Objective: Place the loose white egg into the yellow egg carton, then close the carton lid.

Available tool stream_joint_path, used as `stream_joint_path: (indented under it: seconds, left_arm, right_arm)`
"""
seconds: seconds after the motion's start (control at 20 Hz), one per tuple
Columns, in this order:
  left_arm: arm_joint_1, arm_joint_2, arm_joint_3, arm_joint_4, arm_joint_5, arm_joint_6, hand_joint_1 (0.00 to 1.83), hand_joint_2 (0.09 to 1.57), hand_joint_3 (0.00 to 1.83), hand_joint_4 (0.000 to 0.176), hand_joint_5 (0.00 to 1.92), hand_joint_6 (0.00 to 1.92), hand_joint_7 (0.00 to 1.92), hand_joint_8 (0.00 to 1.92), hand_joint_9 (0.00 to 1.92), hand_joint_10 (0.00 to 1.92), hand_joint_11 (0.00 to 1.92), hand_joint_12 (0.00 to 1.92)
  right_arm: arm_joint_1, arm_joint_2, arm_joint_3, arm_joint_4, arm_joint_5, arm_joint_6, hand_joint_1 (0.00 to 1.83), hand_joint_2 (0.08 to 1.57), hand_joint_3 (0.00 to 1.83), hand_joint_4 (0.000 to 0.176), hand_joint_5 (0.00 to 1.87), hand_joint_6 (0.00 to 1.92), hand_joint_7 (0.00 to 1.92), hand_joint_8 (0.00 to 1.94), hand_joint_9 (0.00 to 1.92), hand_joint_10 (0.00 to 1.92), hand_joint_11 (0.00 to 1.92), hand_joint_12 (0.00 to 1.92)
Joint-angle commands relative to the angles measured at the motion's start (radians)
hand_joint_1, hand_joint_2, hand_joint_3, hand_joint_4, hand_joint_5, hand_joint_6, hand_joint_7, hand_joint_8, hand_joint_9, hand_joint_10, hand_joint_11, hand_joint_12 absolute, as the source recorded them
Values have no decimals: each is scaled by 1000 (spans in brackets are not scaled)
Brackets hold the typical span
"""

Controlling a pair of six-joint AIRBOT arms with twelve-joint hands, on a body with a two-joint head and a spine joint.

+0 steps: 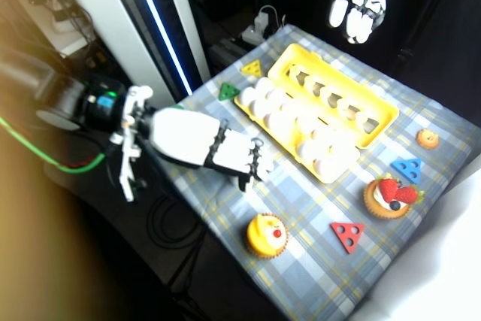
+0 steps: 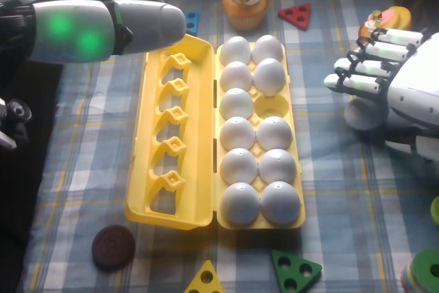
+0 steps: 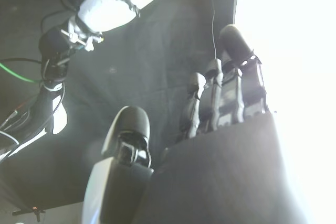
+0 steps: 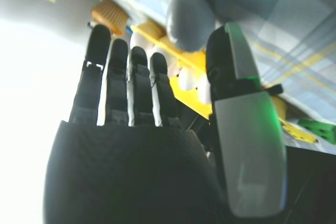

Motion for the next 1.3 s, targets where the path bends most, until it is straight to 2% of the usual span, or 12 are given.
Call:
stream_joint_path:
  seconds: [0.0, 0.05, 0.15, 0.2, 0.25, 0.35, 0.5, 0.75, 0.85, 1.05, 1.1, 1.25]
  left_arm:
    - [-12, -5, 1, -34, -99, -6, 13, 1496, 1, 58, 61, 145, 99, 2, 0, 295, 0, 1178]
    - [-11, -5, 2, -34, -98, -6, 56, 1486, 0, 45, 82, 142, 113, 7, 0, 336, 0, 1175]
    - [-11, -5, 2, -34, -97, -7, 70, 1475, 0, 33, 114, 122, 135, 7, 0, 421, 0, 1289]
    - [-11, -5, 2, -34, -95, -7, 72, 1475, 0, 39, 121, 116, 142, 7, 0, 453, 0, 1366]
    - [-11, -5, 2, -34, -95, -7, 80, 1477, 0, 43, 115, 106, 132, 2, 0, 418, 0, 1436]
    - [-9, -5, 3, -34, -94, -7, 42, 1481, 1, 60, 101, 87, 108, 0, 0, 361, 0, 1444]
    - [-1, 0, 3, -40, -92, -7, 45, 1483, 0, 53, 119, 79, 108, 6, 0, 371, 0, 1291]
    - [9, 7, 2, -53, -88, -7, 30, 1480, 0, 64, 140, 71, 119, 2, 0, 387, 0, 1384]
    - [14, 8, 2, -60, -87, -7, 61, 1469, 0, 47, 176, 76, 148, 8, 0, 453, 0, 1379]
    - [29, 15, 2, -74, -86, -7, 87, 1466, 0, 45, 191, 65, 192, 13, 0, 526, 0, 1328]
    - [29, 15, 2, -74, -85, -6, 152, 1453, 0, 33, 219, 71, 211, 14, 0, 538, 0, 1376]
    - [29, 13, 3, -74, -82, -6, 167, 1449, 0, 37, 207, 61, 195, 2, 0, 511, 0, 1310]
  right_arm:
    - [16, -1, 10, -2, 93, -4, 969, 1208, 0, 0, 206, 107, 261, 15, 63, 529, 0, 1277]
    - [16, -8, 16, 2, 86, -4, 1024, 1186, 0, 0, 262, 138, 368, 56, 116, 713, 0, 1445]
    - [16, -20, 23, 4, 79, -4, 1102, 1199, 3, 0, 236, 475, 323, 866, 166, 1311, 0, 1816]
    - [20, -27, 31, 5, 70, -4, 1239, 1268, 6, 0, 340, 790, 578, 1393, 360, 1447, 180, 1900]
    - [26, -35, 39, 5, 58, -4, 1171, 1292, 7, 0, 490, 1353, 734, 1476, 614, 1517, 528, 1917]
    - [35, -34, 36, 5, 59, -4, 1214, 1237, 0, 0, 672, 1276, 873, 1425, 919, 1533, 812, 1875]
    - [59, -13, 16, -21, 79, -4, 1213, 1229, 0, 0, 690, 1259, 874, 1416, 925, 1524, 922, 1807]
    - [112, 12, -25, -79, 111, -4, 1211, 1223, 0, 0, 723, 1225, 868, 1431, 992, 1541, 1008, 1813]
    - [133, -5, -22, -97, 111, -4, 1221, 1227, 1, 0, 700, 1203, 873, 1461, 1080, 1578, 1099, 1841]
    - [196, -46, -1, -145, 89, -4, 1134, 1286, 12, 0, 640, 1433, 722, 1563, 676, 1686, 592, 1918]
    - [207, -63, 5, -156, 80, -4, 1273, 1294, 9, 0, 629, 1497, 650, 1534, 595, 1699, 438, 1920]
    - [240, -115, 23, -197, 48, -4, 1337, 1254, 0, 0, 601, 1291, 746, 1435, 717, 1591, 637, 1730]
